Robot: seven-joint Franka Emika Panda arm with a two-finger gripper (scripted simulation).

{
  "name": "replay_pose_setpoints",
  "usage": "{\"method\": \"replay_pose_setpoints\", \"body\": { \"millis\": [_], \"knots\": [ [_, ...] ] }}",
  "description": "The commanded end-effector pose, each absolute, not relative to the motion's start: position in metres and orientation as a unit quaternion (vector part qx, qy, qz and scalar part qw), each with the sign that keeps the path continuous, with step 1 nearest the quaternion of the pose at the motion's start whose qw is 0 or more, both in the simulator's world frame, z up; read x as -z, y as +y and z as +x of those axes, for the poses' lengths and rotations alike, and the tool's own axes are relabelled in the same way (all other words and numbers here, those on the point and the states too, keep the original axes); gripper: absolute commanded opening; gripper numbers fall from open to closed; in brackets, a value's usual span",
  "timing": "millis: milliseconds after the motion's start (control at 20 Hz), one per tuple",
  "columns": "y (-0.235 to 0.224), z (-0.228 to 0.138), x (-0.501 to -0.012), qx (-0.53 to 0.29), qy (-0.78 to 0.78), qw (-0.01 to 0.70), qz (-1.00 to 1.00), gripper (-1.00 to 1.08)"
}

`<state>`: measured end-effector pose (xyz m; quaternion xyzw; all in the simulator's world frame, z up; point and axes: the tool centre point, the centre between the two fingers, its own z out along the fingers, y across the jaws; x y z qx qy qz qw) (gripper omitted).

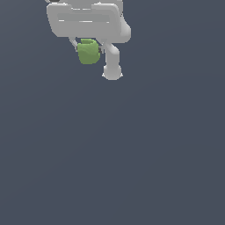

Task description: Pick up the object and move it to a goal position.

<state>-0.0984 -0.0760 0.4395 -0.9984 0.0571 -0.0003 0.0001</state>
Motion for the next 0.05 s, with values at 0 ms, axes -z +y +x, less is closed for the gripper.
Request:
{"method": "replay_pose_setpoints", "body": {
  "millis": [0],
  "knots": [
    [-0.0758,-0.0982,-0.4385,0.0,0.057,0.0,-0.998,-1.0]
  ]
}}
